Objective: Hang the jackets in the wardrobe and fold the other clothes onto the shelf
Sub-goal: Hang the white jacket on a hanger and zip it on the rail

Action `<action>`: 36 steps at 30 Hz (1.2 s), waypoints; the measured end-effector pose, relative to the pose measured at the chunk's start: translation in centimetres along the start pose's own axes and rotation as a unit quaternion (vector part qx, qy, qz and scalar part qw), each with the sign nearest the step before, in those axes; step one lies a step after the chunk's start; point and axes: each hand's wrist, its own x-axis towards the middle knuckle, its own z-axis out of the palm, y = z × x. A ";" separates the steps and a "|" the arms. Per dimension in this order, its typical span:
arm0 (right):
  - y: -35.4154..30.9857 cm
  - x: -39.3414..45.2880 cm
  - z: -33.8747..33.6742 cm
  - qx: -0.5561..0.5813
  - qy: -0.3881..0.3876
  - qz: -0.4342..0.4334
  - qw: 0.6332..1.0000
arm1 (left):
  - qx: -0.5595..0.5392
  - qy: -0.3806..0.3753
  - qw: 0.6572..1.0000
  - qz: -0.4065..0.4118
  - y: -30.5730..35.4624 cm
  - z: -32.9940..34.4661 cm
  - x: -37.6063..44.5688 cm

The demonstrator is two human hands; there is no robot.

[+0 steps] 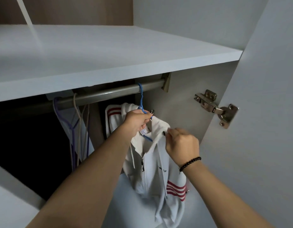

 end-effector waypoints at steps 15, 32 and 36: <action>-0.1 -2.8 2.9 -0.096 -0.209 -0.123 0.965 | 0.049 0.089 0.993 0.056 -0.7 -1.0 -1.1; 4.3 -7.2 -3.9 0.157 -0.228 0.122 0.953 | 0.258 -0.051 0.960 0.094 -5.0 -0.7 -9.9; 5.5 -8.9 -6.5 0.178 -0.240 0.138 0.944 | 0.412 -0.079 0.897 0.136 -5.9 -0.6 -14.3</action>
